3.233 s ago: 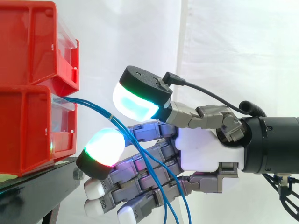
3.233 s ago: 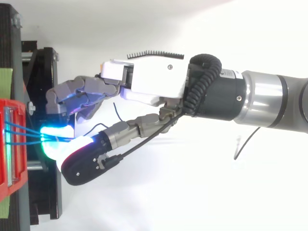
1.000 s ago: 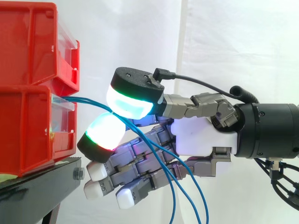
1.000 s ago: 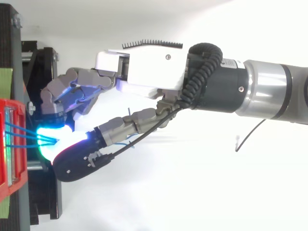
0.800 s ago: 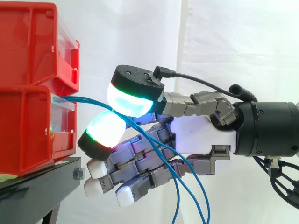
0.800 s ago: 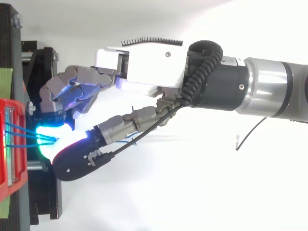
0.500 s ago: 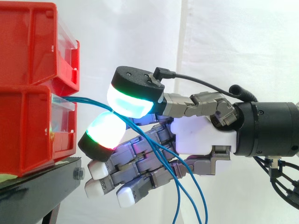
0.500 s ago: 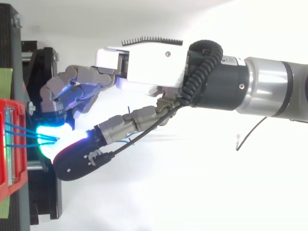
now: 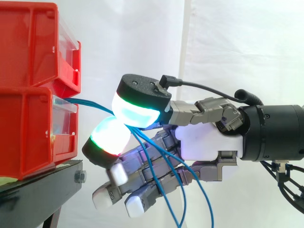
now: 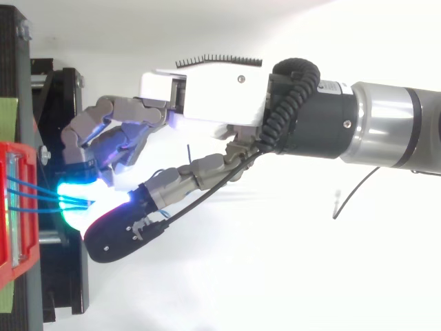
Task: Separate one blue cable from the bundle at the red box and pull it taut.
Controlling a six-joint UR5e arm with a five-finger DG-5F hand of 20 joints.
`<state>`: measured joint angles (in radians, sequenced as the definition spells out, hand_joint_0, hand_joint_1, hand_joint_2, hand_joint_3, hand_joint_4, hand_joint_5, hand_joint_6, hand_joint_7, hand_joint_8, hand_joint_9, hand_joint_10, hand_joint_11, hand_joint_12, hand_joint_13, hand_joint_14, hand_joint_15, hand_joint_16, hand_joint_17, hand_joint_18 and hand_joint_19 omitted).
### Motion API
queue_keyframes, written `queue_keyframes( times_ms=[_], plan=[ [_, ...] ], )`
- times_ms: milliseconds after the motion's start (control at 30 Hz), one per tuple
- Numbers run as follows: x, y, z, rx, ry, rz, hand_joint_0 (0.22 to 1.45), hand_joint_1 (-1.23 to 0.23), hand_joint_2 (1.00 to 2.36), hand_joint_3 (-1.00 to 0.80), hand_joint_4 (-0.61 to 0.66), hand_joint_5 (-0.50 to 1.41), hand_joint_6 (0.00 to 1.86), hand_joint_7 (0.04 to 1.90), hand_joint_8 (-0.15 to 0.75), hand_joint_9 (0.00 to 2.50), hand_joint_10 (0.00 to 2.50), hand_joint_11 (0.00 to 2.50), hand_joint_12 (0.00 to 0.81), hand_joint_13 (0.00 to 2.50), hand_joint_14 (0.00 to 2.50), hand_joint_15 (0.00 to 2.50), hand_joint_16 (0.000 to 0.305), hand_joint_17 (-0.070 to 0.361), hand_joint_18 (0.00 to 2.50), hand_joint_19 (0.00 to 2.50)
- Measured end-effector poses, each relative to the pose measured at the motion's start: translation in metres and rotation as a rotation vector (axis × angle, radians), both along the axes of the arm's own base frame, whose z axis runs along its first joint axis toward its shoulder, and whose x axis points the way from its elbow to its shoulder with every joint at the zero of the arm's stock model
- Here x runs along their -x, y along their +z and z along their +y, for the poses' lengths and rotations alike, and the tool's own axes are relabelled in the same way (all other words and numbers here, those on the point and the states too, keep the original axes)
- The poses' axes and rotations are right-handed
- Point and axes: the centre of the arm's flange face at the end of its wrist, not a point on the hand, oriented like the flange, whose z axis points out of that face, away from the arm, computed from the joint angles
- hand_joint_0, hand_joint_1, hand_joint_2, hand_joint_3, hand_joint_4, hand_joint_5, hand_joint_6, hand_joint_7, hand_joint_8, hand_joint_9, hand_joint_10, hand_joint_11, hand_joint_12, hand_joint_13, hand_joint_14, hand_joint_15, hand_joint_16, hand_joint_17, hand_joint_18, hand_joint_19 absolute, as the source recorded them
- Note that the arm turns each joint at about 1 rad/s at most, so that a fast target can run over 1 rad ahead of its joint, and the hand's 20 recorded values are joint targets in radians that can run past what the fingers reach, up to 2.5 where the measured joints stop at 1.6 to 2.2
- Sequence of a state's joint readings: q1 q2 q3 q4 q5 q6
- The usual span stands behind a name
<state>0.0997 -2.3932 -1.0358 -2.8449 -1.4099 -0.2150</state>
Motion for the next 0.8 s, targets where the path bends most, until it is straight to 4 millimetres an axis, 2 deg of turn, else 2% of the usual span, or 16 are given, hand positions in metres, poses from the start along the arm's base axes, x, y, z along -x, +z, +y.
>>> queue_keyframes(
  times_ms=[600,800],
  plan=[
    [0.003,0.013,0.0,-0.001,0.015,0.043,0.77,-0.79,1.0,-0.5,0.07,-0.22,0.89,0.97,0.316,0.91,0.02,1.23,0.411,0.7,0.02,0.48,0.052,0.118,0.72,0.59],
    [0.007,0.023,0.0,0.002,0.013,0.054,0.81,-0.85,1.0,-0.5,0.09,-0.23,0.9,1.02,0.322,0.92,0.02,1.24,0.411,0.72,0.02,0.5,0.052,0.117,0.74,0.6]
  ],
)
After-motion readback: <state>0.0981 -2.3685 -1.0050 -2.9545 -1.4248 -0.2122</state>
